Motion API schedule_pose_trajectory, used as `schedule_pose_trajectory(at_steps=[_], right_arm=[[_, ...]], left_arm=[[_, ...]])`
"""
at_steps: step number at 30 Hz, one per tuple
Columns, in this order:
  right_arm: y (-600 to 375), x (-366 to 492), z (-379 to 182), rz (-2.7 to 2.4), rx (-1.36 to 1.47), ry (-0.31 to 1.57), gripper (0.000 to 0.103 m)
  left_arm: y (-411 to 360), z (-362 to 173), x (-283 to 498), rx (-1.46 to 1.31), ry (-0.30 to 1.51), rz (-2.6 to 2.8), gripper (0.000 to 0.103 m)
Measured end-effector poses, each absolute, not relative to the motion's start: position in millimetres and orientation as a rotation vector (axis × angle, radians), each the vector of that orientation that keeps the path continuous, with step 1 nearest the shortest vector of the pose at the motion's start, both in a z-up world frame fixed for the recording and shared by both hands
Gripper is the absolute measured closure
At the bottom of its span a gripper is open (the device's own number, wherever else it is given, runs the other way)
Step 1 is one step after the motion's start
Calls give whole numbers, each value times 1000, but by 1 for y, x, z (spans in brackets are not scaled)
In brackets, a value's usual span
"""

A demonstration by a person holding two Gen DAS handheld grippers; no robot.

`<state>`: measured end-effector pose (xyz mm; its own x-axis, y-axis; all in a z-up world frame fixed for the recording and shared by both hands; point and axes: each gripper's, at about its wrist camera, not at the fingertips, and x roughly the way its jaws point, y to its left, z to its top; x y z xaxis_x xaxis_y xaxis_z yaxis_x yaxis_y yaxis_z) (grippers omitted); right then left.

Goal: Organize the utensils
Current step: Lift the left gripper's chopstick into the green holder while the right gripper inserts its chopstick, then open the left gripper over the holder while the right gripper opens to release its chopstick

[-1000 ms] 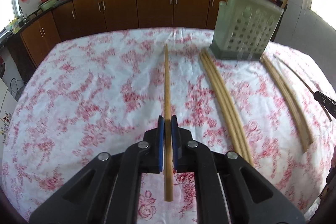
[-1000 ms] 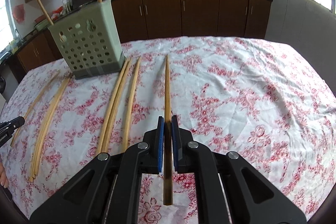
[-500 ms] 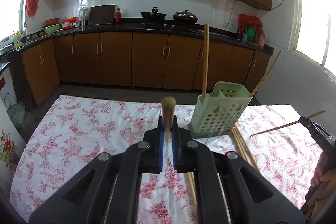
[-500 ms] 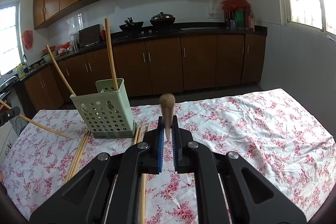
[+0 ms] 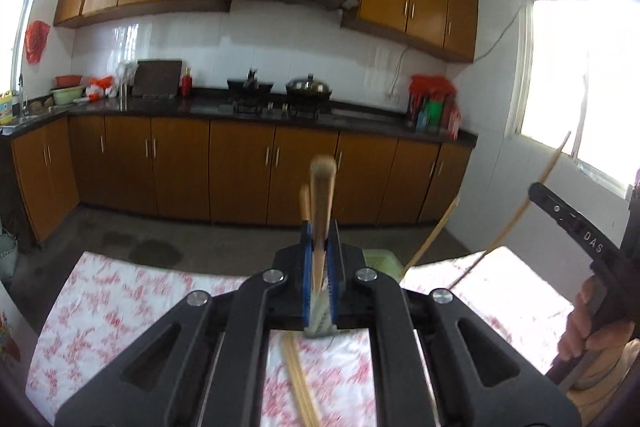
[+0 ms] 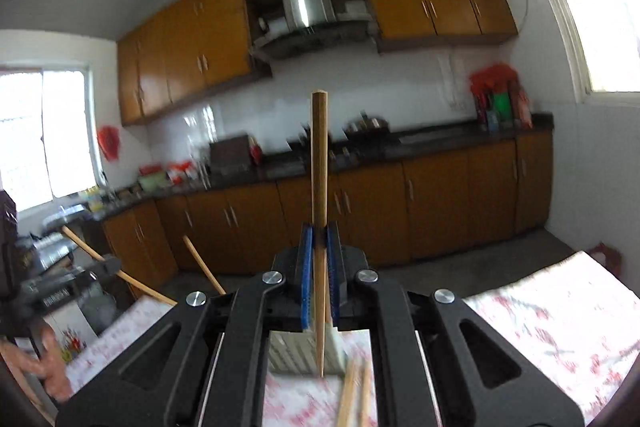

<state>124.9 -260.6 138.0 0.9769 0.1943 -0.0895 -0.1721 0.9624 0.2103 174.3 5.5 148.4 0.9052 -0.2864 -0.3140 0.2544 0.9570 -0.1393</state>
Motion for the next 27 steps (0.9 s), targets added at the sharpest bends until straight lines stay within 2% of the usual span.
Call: schedule_pose_trajectory(at_steps=[5, 11, 24, 27], right_arm=[[-240, 148, 146, 174, 172, 27, 95], [-238, 174, 134, 154, 177, 53, 95], [-224, 193, 93, 152, 128, 214, 95], [-229, 191, 93, 151, 142, 229, 91]], left_arm=[[-13, 171, 184, -101, 260, -270, 95], [-31, 184, 204, -104, 182, -234, 95], [-46, 108, 255, -96, 341, -247, 95], [-40, 110, 251, -99, 332, -240, 86]])
